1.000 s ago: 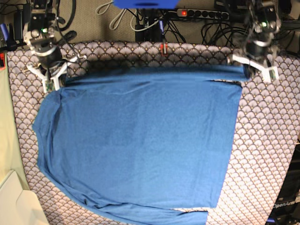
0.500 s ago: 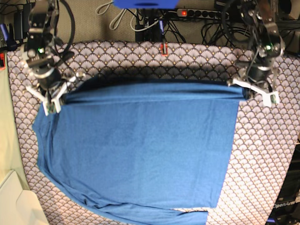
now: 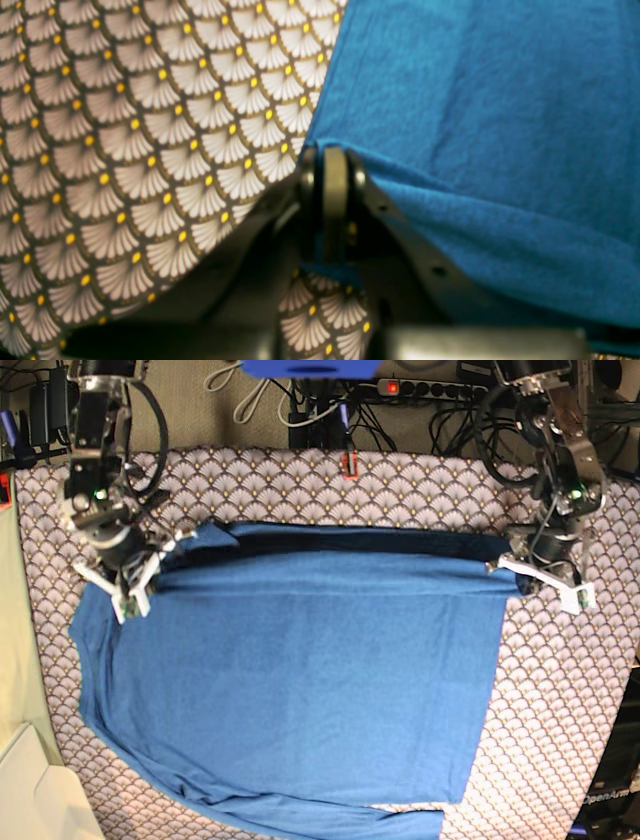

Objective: Fold the T-shirt properly
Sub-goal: 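Grasp the collar edge corners with both grippers and lift slightly, then pull the held collar edge apart with both grippers to stretch it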

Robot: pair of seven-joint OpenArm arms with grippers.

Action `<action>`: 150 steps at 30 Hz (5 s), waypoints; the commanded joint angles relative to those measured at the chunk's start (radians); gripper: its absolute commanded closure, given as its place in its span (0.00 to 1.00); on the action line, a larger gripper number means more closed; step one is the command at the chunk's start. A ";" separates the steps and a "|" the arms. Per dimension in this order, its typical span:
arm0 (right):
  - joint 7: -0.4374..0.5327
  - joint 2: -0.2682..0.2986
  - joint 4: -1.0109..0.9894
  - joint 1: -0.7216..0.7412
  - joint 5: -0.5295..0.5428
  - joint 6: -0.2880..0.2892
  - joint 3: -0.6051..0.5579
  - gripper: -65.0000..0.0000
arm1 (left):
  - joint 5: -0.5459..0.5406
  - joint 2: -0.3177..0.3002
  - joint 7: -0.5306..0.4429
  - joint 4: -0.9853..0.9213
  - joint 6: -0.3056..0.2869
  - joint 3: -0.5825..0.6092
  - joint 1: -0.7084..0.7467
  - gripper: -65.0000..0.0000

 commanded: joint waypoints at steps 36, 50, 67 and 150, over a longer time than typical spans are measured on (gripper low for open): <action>0.015 0.025 -0.072 0.088 0.002 0.002 -0.026 0.67 | -0.007 -0.028 -0.020 -0.076 -0.006 0.004 -0.052 0.48; 0.011 0.025 -0.076 0.084 0.002 0.002 -0.026 0.67 | -0.009 -0.021 -0.030 -0.222 -0.006 0.005 -0.058 0.48; 0.006 0.042 -0.009 -0.004 0.002 0.002 -0.020 0.67 | -0.013 -0.012 -0.030 -0.242 -0.007 0.060 -0.046 0.88; -0.058 -0.026 -0.082 -0.068 0.004 0.075 -0.123 0.91 | -0.009 -0.017 -0.020 -0.233 -0.007 0.057 -0.049 0.99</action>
